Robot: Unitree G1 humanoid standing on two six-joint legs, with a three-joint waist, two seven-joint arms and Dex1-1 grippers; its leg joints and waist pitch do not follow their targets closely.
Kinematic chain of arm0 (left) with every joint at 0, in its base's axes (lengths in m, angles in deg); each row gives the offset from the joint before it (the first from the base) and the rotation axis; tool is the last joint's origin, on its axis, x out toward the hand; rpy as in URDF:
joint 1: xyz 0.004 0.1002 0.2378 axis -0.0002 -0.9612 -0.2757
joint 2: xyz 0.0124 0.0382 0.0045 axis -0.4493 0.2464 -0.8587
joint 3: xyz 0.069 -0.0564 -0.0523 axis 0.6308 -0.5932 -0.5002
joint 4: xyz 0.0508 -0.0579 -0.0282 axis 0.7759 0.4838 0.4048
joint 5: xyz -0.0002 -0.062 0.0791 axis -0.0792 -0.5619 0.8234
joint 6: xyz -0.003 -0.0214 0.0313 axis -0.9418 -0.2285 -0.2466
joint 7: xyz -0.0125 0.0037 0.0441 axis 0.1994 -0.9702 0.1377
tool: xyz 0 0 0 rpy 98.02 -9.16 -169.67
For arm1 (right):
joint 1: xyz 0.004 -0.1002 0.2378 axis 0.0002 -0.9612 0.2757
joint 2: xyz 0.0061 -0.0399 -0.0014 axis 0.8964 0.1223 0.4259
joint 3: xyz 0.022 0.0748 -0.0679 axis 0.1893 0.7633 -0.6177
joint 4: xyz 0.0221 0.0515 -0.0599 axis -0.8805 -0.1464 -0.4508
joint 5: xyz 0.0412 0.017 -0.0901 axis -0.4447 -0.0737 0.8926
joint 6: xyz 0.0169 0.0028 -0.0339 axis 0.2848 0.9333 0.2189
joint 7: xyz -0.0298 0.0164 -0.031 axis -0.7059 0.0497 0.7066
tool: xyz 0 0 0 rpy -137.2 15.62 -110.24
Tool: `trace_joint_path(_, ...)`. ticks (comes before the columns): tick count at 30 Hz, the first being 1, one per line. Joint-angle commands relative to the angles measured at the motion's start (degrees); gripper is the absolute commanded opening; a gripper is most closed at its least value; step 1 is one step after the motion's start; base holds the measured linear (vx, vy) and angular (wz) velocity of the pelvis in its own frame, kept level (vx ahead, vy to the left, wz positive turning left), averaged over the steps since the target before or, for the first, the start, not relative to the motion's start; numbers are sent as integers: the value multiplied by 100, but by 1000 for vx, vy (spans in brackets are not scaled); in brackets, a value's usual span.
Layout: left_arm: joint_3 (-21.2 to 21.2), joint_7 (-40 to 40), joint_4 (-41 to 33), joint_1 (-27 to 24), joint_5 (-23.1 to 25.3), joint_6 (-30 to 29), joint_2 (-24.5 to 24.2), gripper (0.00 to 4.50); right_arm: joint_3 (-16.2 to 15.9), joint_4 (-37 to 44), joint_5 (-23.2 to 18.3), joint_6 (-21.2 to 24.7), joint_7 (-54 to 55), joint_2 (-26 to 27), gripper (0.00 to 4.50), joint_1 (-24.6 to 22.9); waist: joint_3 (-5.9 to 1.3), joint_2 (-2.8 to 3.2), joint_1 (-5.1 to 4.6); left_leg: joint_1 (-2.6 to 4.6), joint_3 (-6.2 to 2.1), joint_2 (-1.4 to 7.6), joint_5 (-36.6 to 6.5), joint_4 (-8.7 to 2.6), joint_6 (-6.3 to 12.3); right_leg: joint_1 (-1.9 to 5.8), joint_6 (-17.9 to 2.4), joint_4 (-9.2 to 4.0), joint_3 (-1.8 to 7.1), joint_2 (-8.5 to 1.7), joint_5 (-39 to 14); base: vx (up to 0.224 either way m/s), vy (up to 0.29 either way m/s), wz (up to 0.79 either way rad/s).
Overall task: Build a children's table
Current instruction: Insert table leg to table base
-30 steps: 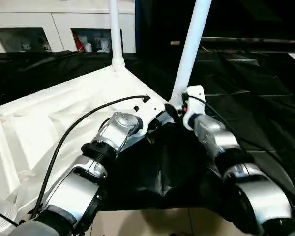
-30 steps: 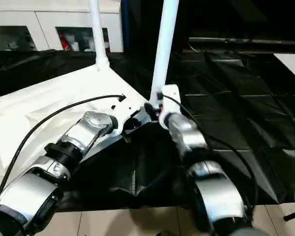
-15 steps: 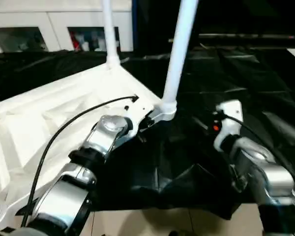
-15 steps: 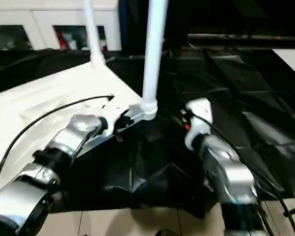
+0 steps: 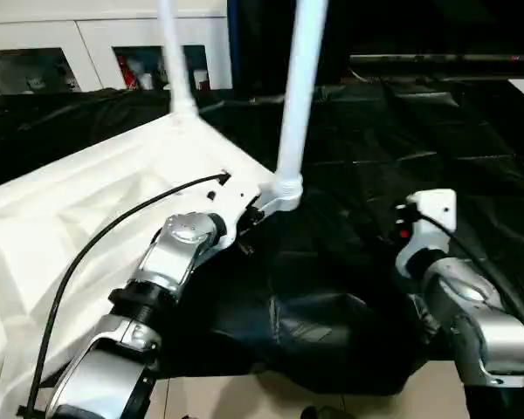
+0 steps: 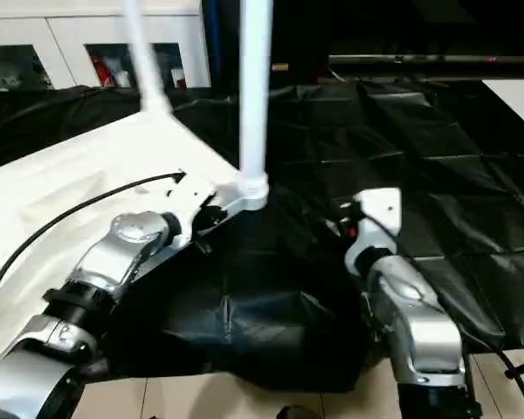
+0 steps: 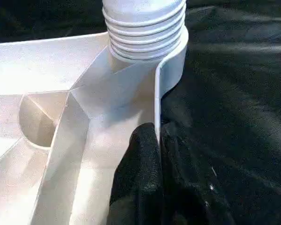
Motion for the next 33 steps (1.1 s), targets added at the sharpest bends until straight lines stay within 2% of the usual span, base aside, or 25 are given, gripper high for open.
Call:
trace_joint_path(1,-193,-185,-363,-30,-117,-41,-32,0,-98,-24,78,-70,-61,-17,427,39,-409,24,55,-157,-110,-14,-436,-372,1216,703,-1106,-393,54,-392,-1273,-2,-15,29)
trace_joint_path(2,-193,-185,-363,-30,-117,-41,-32,0,-98,-24,78,-70,-61,-17,427,39,-383,5,82,-284,-190,-66,-571,-386,1307,797,-993,-427,-45,-433,-1572,4,-19,51)
trace_joint_path(3,-192,-170,-410,-30,-117,-106,-30,0,-91,-24,86,-72,-64,-18,427,39,-339,73,38,-281,-264,-114,-1073,-400,1277,896,-737,-579,-205,-459,-2553,8,-8,37)
trace_joint_path(6,-181,-166,-454,-29,-111,-152,-24,0,-71,-30,77,-71,-60,-18,427,32,-318,80,27,-344,-257,-168,-1262,-367,1147,1086,-589,-719,-336,-484,-3187,42,-5,47)
trace_joint_path(10,-123,-139,-513,-25,-90,-217,-18,0,-37,-26,93,-90,-3,-18,427,-3,-367,209,-14,-335,-358,-235,-306,-353,1520,1336,-668,-679,-551,-295,-2074,103,20,47)
trace_joint_path(11,-110,-127,-525,-26,-84,-225,-18,0,-33,-30,106,-109,5,-20,427,-8,-393,242,-39,-185,-428,-297,189,-347,1787,1334,-745,-641,-583,-161,-1609,200,24,45)
trace_joint_path(12,-98,-107,-537,-27,-85,-234,-16,0,29,-33,56,-116,41,33,427,-23,-429,284,-242,625,-627,162,616,-437,2049,733,-979,-267,-394,78,-1186,200,24,45)
trace_joint_path(14,-82,-79,-564,-28,-79,-262,-11,0,166,-53,-20,-58,143,103,427,-27,-457,303,-270,1029,-873,368,1273,-408,2644,346,-924,72,-239,88,-1024,172,-8,13)
trace_joint_path(15,-68,-58,-567,-24,-76,-261,-13,0,194,-60,-29,-49,154,99,427,-30,-466,166,-294,1207,-1038,517,1954,-388,3169,54,-619,293,26,-74,-797,200,-39,1)
trace_joint_path(16,-57,-46,-559,-17,-71,-260,-14,0,191,-63,-8,-51,149,69,427,-38,-456,75,-213,1165,-896,225,2210,-222,3180,10,-482,219,236,-197,-287,131,-66,-5)
trace_joint_path(17,-50,-38,-554,-12,-68,-259,-15,0,182,-62,9,-59,140,48,427,-45,-483,-90,-176,867,-643,-157,2073,-82,2890,371,-542,21,378,-240,289,212,-62,15)
trace_joint_path(18,-32,-32,-547,-6,-56,-234,-17,0,178,-63,16,-63,133,34,427,-54,-521,-278,139,-179,-209,-888,610,451,2463,1467,-1202,-152,1027,-377,1654,117,-32,17)
trace_joint_path(19,-41,-25,-542,-9,-76,-192,0,0,180,-56,13,-63,129,27,427,-64,-524,-197,374,-612,-278,-591,-214,798,1601,1735,-1829,-90,1400,-767,3483,146,47,49)
trace_joint_path(20,-49,-20,-541,-13,-94,-164,12,0,182,-51,8,-63,127,25,427,-71,-498,-157,475,-738,-353,-368,6,716,925,1677,-1980,109,1355,-610,5420,64,42,30)
trace_joint_path(21,-3,15,-552,-16,-72,-123,3,0,182,-46,4,-60,119,18,427,-75,-521,-48,508,-724,-381,-277,418,507,805,1636,-1811,256,1210,-448,6045,20,103,41)
trace_joint_path(22,28,55,-569,-23,-74,-102,-5,0,186,-46,4,-59,109,17,427,-74,-602,261,441,-449,-354,-74,2073,174,1103,1347,-937,675,665,53,5902,-112,82,2)
trace_joint_path(23,45,116,-607,-45,-98,-60,-14,0,189,-43,6,-55,103,18,427,-73,-613,499,277,37,-592,171,3271,239,1543,734,-499,799,366,163,4063,-119,51,-18)
trace_joint_path(24,52,322,-728,-111,-209,7,-39,0,191,-38,-6,-40,94,19,427,-66,-606,476,35,653,-1332,838,6394,290,3101,-57,51,870,560,-156,757,-76,-10,-29)
trace_joint_path(25,76,438,-774,-140,-246,15,-58,0,190,-32,-21,-39,81,17,427,-66,-602,249,88,644,-1391,752,7750,413,2738,-165,496,589,899,-425,880,-105,-16,-35)
trace_joint_path(26,160,692,-875,-207,-298,68,-113,0,190,-10,-65,-64,26,9,427,-71,-606,23,165,224,-1064,-3,6541,491,2063,37,713,217,1016,-375,1933,-179,48,-16)
trace_joint_path(27,241,888,-943,-253,-313,128,-163,0,185,10,-97,-83,-34,-13,427,-78,-534,-79,236,-148,-762,-337,5344,471,1794,239,531,192,910,-328,2423,-179,48,-16)
trace_joint_path(28,292,1004,-986,-282,-317,179,-193,0,182,22,-117,-96,-73,-29,427,-84,-531,-92,384,-276,-427,-530,2809,307,1329,439,341,83,791,-245,2634,-120,20,13)
trace_joint_path(29,341,1107,-1024,-306,-321,214,-221,0,175,33,-129,-107,-111,-52,427,-91,-539,-54,438,-248,-355,-439,1890,237,1158,453,152,90,788,-304,2535,-83,-25,15)
trace_joint_path(30,516,1364,-1085,-340,-277,314,-327,0,138,40,-115,-276,-325,-183,427,-123,-492,1,430,-253,-260,-292,581,-29,813,555,-340,32,673,-239,1510,-83,-25,15)
trace_joint_path(33,815,1928,-1206,-379,-338,569,-514,0,235,34,-479,-387,-1000,-368,440,-187,-397,57,368,-93,-99,-92,-670,-242,632,439,-929,-167,595,-189,-357,-61,-3,7)
